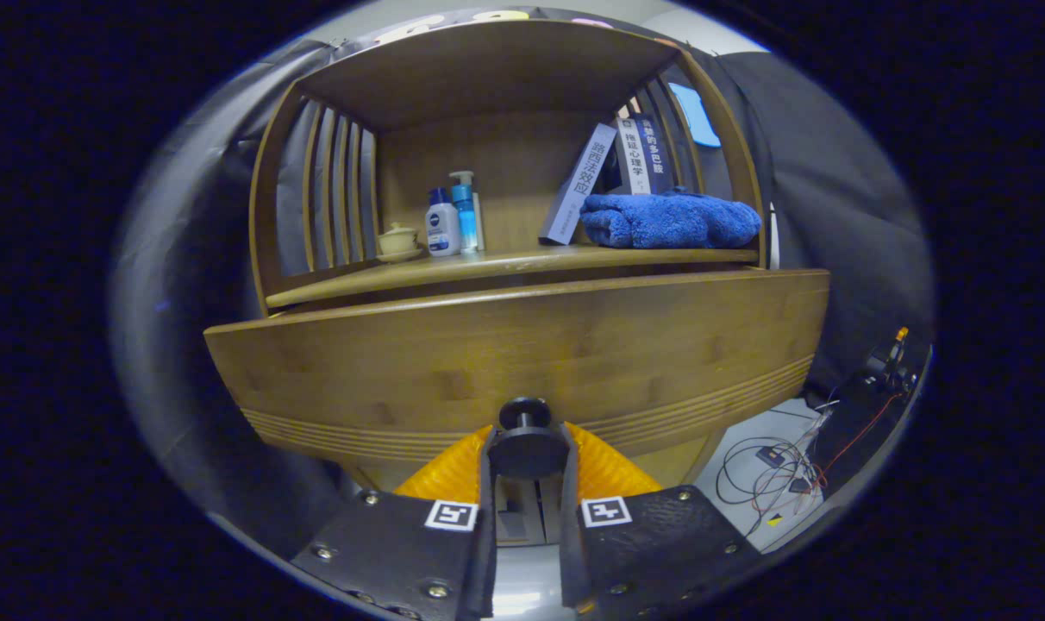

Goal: Pull open the drawer, take out the items inside it, and place them on the countertop above the cabinet.

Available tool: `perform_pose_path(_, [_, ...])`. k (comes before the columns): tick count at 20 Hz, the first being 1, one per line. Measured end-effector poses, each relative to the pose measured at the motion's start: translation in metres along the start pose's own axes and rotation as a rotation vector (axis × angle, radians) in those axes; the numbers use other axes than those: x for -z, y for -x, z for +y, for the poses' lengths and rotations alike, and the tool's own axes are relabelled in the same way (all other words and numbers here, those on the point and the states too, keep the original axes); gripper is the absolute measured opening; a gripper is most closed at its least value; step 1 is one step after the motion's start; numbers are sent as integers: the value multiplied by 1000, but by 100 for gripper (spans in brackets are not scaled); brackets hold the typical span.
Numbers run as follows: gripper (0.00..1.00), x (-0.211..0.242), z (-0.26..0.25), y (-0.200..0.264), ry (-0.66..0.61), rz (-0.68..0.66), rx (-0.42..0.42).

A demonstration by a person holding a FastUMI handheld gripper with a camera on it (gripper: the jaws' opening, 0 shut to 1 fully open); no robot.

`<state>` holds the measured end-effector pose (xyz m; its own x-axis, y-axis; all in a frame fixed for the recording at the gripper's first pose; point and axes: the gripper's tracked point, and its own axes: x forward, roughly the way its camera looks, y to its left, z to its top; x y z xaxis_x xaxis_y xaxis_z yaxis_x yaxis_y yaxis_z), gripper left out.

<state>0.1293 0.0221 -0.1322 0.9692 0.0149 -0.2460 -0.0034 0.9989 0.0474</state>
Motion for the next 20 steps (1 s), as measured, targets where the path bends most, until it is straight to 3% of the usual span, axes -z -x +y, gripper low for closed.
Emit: perform_pose_path(20, [30,29,-7,90,37,-24,-35])
